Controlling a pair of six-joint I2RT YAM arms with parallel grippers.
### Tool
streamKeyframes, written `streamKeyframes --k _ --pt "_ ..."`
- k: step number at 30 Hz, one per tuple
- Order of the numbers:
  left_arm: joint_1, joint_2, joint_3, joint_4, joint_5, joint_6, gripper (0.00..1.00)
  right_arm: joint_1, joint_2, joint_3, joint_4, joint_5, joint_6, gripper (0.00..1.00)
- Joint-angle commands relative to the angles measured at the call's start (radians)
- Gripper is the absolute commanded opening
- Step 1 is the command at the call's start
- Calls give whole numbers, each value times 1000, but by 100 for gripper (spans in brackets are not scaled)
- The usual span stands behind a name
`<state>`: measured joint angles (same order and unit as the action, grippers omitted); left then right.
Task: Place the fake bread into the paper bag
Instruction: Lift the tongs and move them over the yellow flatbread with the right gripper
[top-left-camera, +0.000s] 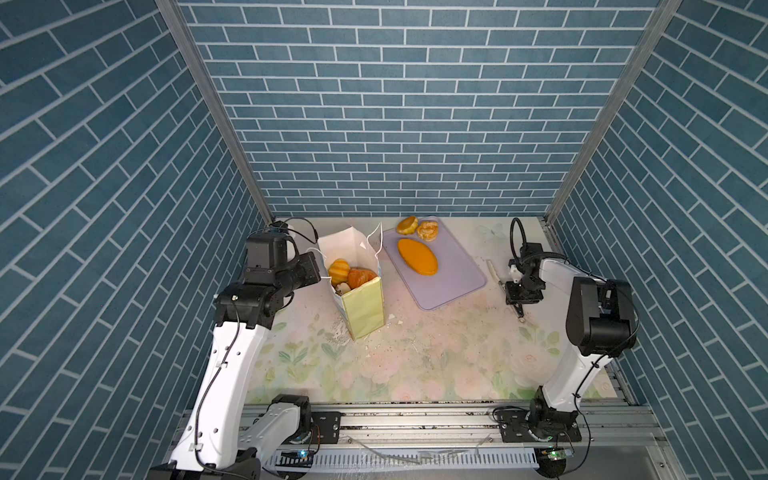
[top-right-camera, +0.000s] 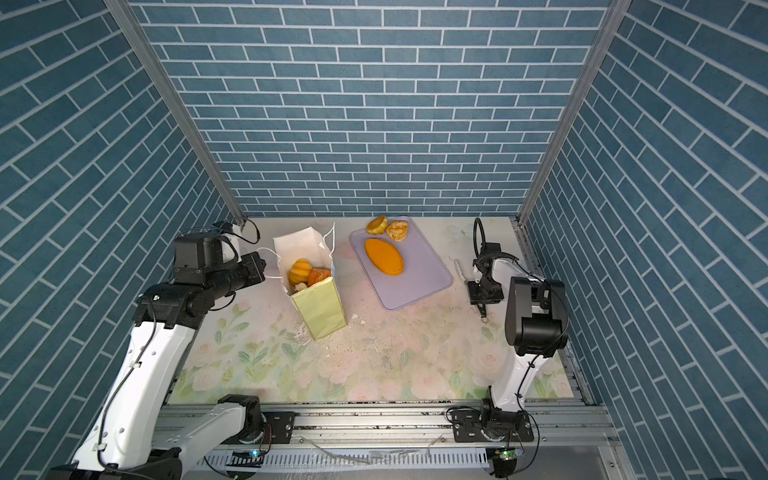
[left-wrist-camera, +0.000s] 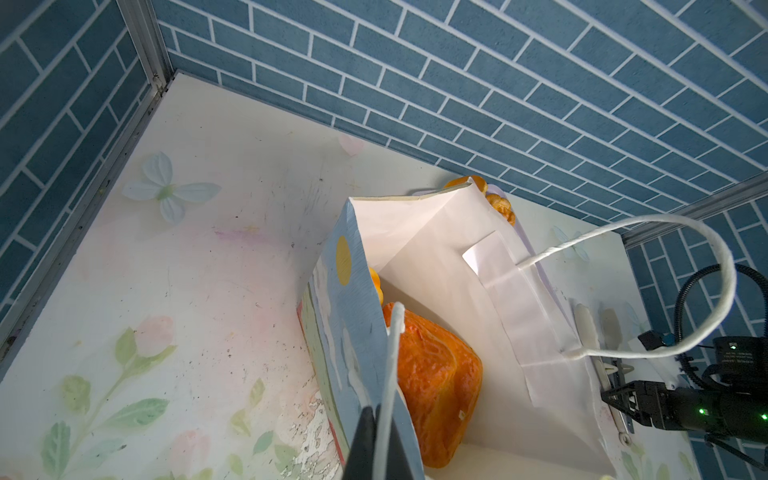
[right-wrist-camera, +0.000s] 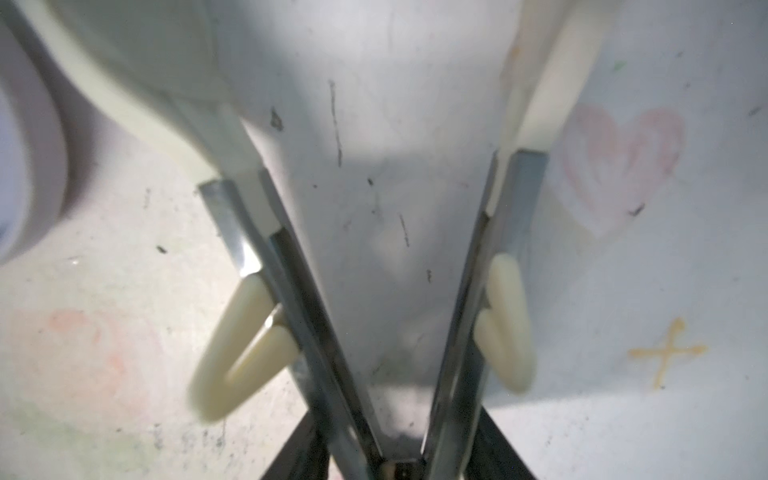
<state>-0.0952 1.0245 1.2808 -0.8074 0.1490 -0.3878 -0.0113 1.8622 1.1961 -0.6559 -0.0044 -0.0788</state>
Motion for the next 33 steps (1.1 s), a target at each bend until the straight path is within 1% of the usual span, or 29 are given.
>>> streamKeyframes --k 1,3,9,15,17,24,26,28,33 --pt "-3 -20 23 -6 -11 9 0 -4 -44 -9 -63 42 44 44" --pt "-3 -22 18 -1 -10 7 0 4 -118 18 -74 47 84 42" --pt "-3 -29 9 9 -6 0 0 34 -208 110 -148 81 101 41" --pt "-3 -35 2 8 -9 1 0 45 -252 162 -193 64 148 44" --pt "-3 -34 -1 10 -10 0 0 52 -253 179 -210 75 153 45" --pt "-3 -38 1 10 -12 -3 0 87 -299 236 -252 92 152 44" --pt "-3 -38 0 8 -12 -1 0 115 -321 272 -273 69 136 44" --pt "-3 -37 -1 9 -12 -4 0 165 -325 321 -305 34 100 44" --pt "-3 -35 0 11 -9 -5 0 314 -261 440 -369 49 40 45"
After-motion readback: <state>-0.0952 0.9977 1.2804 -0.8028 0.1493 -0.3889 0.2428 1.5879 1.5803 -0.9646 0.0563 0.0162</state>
